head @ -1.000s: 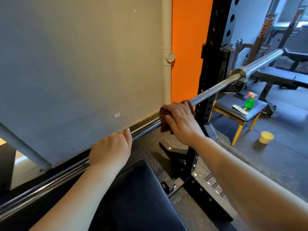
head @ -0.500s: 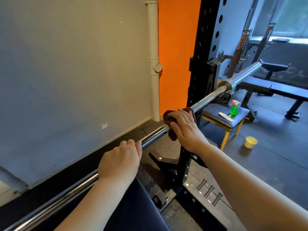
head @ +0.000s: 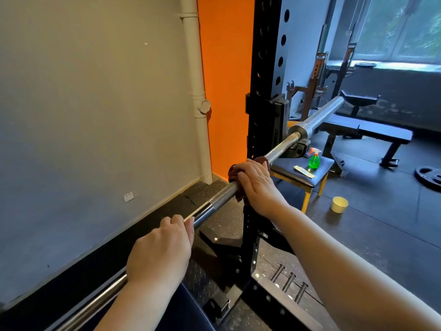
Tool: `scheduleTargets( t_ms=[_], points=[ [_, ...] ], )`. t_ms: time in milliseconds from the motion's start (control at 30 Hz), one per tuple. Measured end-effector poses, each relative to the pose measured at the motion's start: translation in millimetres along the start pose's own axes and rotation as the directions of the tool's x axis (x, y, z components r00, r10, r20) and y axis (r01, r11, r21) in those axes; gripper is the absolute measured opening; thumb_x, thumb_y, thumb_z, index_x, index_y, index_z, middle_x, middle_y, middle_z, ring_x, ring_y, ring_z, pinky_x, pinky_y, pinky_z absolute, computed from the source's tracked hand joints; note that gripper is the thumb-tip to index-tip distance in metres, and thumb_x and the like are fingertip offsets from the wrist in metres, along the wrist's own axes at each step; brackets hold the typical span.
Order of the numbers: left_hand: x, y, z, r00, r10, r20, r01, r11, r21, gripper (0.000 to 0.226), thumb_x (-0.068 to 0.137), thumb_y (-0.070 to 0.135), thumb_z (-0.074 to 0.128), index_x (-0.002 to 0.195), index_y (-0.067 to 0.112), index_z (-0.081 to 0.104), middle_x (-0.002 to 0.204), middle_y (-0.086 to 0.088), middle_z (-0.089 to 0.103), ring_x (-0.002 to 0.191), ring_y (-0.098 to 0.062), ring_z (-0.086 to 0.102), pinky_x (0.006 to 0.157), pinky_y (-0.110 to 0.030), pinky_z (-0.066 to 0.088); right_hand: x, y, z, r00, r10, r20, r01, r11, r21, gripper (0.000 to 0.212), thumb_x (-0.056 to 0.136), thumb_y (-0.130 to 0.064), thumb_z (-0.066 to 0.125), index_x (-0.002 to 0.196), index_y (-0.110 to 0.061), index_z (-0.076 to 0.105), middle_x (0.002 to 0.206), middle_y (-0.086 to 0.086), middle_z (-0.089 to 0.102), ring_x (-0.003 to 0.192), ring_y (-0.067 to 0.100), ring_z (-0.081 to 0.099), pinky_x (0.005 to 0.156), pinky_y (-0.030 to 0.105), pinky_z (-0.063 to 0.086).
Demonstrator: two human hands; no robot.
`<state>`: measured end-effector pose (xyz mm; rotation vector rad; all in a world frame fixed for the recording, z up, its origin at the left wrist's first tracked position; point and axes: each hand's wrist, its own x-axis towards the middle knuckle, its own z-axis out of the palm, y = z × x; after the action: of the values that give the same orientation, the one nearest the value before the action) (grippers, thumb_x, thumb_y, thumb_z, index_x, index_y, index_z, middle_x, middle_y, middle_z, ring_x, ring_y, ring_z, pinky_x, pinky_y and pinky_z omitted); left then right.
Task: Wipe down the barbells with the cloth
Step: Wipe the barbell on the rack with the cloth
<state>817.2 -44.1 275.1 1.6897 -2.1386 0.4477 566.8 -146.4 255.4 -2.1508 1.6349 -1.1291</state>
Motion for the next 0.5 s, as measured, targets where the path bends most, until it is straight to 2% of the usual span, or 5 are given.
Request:
scheduleTargets(
  t_ms=[100,233,333,400,500],
  points=[
    [4,3,1,1.0,-0.005,0.017,0.005,1.0,0.027,0.053,0.104,0.052,0.004,0.101,0.029,0.052,0.081,0.011,0.053,0.059,-0.005,0.05,0.042,-0.015,0.023,-4,-22,23,0.99,0.102,-0.1,-0.096,0.993,0.062,0.03,0.108,-0.035,0.035,0.119,-0.028,0.062,0.128,-0.011,0.057,0.149,0.018,0.024,0.126,0.051,-0.001],
    [13,13,5,0.999,0.005,0.035,-0.008,0.998,0.067,0.055,0.104,0.051,0.004,0.103,0.029,0.054,0.081,0.011,0.052,0.061,-0.005,0.055,0.042,-0.016,0.022,-22,-29,29,0.997,-0.045,-0.06,0.048,0.997,0.054,0.033,0.109,-0.038,0.035,0.128,-0.028,0.061,0.135,-0.013,0.057,0.152,0.014,0.02,0.126,0.044,-0.006],
    [21,18,8,0.999,-0.003,0.051,0.001,0.999,0.037,0.055,0.104,0.052,0.004,0.104,0.028,0.053,0.082,0.01,0.053,0.059,-0.006,0.051,0.043,-0.015,0.023,-13,2,5,0.992,-0.124,0.032,0.125,0.991,-0.047,0.041,0.108,-0.045,0.03,0.139,-0.03,0.053,0.145,-0.009,0.052,0.15,0.013,0.025,0.126,0.048,0.011],
    [27,21,9,0.997,-0.015,0.079,0.015,1.0,-0.002,0.054,0.104,0.052,0.005,0.104,0.026,0.052,0.084,0.009,0.056,0.06,-0.006,0.051,0.044,-0.016,0.023,-1,20,-4,0.998,-0.06,0.011,0.061,0.998,-0.031,0.04,0.108,-0.044,0.029,0.138,-0.031,0.051,0.145,-0.008,0.051,0.15,0.013,0.025,0.125,0.054,0.014],
    [36,27,12,0.993,-0.011,0.117,0.01,1.0,0.003,0.054,0.105,0.052,0.007,0.103,0.022,0.053,0.083,0.008,0.055,0.06,-0.007,0.05,0.045,-0.019,0.025,9,17,5,0.992,0.096,-0.087,-0.086,0.991,0.105,0.035,0.107,-0.039,0.03,0.13,-0.031,0.055,0.139,-0.009,0.051,0.151,0.014,0.019,0.124,0.057,0.009]
  ],
)
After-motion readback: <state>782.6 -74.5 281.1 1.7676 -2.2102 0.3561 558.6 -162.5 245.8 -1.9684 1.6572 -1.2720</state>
